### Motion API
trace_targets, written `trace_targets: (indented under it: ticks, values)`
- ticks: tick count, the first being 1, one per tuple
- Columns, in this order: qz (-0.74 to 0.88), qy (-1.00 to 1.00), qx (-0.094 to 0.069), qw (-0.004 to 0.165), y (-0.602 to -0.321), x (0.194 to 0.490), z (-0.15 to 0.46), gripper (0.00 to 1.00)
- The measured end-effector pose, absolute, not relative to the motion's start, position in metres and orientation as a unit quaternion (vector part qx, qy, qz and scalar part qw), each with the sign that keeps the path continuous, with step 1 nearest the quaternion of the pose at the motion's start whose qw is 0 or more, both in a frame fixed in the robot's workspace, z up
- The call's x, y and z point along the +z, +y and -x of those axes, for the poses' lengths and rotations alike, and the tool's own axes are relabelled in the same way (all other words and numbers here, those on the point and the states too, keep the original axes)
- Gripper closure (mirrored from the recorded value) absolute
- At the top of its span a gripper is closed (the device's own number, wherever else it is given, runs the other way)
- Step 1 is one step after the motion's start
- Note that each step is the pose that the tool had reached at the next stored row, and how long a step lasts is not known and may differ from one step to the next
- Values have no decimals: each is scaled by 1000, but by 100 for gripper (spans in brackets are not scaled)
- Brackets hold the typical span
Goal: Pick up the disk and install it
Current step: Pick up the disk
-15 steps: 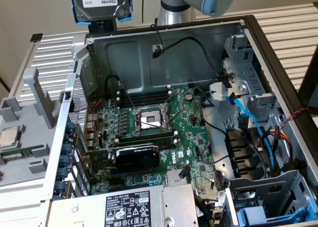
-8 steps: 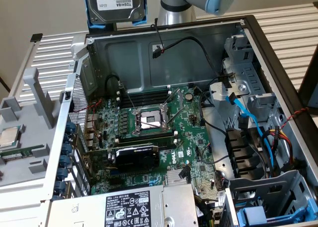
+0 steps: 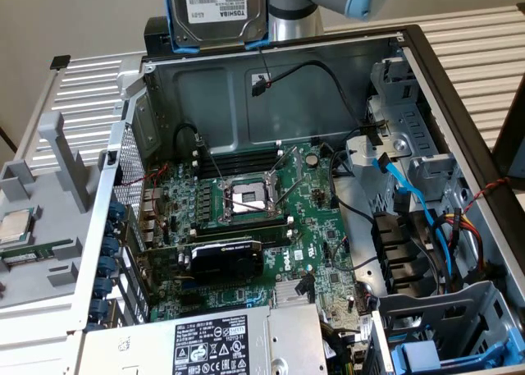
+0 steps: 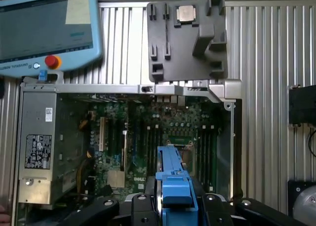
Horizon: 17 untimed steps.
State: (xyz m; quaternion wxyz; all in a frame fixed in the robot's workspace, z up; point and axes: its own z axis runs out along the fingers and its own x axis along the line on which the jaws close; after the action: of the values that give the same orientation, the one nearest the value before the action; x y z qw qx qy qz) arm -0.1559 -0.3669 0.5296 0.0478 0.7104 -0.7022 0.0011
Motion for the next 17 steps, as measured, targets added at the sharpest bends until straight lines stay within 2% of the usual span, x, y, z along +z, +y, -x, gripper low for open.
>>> trace_targets:
  ticks: [17]
  values:
    - [-710,-702,1,48,-405,534,96,63]
